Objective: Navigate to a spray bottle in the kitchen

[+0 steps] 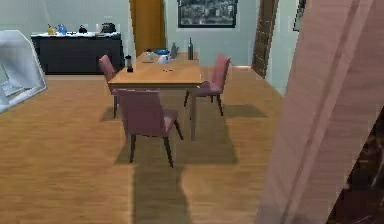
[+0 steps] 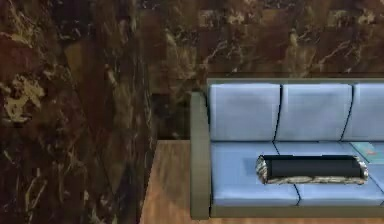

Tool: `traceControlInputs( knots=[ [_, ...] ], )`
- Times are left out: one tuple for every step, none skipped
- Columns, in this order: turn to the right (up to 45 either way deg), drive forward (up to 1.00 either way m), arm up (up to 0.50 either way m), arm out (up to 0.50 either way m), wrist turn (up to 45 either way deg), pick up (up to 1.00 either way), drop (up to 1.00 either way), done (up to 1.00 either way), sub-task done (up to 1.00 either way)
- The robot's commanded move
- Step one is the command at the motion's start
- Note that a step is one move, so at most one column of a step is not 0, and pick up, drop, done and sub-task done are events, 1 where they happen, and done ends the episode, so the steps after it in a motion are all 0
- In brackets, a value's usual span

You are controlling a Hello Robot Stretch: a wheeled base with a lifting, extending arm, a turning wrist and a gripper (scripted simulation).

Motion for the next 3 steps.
traceControlInputs(
  knots=[
    [-45.0, 0.0, 0.0, 0.0, 0.0, 0.0, 0.0, 0.0, 0.0],
    [-24.0, 0.0, 0.0, 0.0, 0.0, 0.0, 0.0, 0.0, 0.0],
    [-3.0, 0.0, 0.0, 0.0, 0.0, 0.0, 0.0, 0.0, 0.0]
  ],
)
